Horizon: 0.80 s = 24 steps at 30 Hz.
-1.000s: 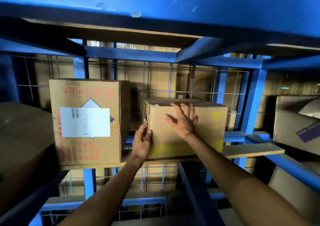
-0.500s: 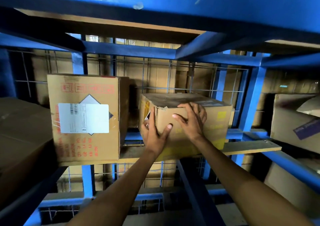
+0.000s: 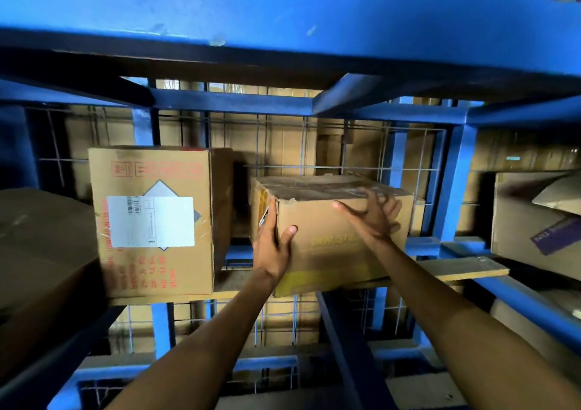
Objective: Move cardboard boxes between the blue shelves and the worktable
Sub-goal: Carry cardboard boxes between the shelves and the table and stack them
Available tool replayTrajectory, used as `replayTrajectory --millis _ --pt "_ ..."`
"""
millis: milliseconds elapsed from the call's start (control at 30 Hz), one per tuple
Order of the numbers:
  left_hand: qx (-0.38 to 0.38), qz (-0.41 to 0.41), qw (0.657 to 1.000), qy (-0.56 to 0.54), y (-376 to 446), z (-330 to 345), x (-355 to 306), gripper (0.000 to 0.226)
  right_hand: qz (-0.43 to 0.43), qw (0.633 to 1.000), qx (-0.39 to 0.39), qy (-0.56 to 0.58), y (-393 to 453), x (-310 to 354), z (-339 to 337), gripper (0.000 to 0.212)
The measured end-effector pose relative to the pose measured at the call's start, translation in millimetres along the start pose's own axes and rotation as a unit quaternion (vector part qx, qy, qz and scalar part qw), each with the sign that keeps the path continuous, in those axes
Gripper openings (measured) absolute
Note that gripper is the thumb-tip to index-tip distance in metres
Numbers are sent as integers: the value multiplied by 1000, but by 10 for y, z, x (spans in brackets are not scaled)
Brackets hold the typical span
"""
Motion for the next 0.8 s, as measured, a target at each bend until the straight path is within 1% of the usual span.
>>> replayTrajectory --millis 100,167,233,300,367,433,500,533,600,667,700,733,767,800 --pt "6 13 1000 -3 -58 28 8 74 41 998 35 17 143 -244 -156 101" --pt "5 13 1000 -1 -64 22 29 75 46 998 34 23 240 -367 -194 100" --pt "-2 11 1000 3 -52 6 41 75 57 998 6 28 225 -406 -279 98" --pt "-7 19 1000 2 -65 -4 28 75 75 994 -21 75 165 -434 -405 104" --pt "-3 19 1000 -3 -74 16 22 74 70 993 -37 93 134 -504 -453 105" --pt "-15 10 1000 -4 -93 14 14 72 63 991 -63 105 82 -507 -507 97" --pt "-24 14 1000 -6 -120 -10 -15 68 61 989 -87 106 -13 -480 -550 83" --pt "-23 15 999 -15 -145 -28 -20 66 55 988 -101 102 -64 -480 -569 81" --pt "-32 2 998 -51 -233 -75 -31 64 33 986 -131 95 -208 -456 -621 86" --pt "-60 -18 994 -86 -344 -134 -76 62 18 981 -164 102 -317 -497 -692 95" --pt "-76 -27 992 -96 -402 -171 -109 59 30 977 -169 130 -380 -510 -738 102" --pt "-87 -34 990 -104 -464 -212 -157 56 48 968 -167 183 -436 -528 -785 110" --pt "-96 -38 989 -107 -519 -250 -193 53 69 951 -161 255 -476 -562 -831 109" --pt "-102 -34 988 -109 -566 -287 -225 51 79 933 -148 318 -513 -566 -867 96"
Point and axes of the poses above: each hand's wrist, its own y-axis towards the middle knuckle, its own z-axis out of the palm, x = y × z, the point moved 5 cm from there along y, towards the middle knuckle, and after that the axes turned 1 degree about x, right-handed, at the moved point
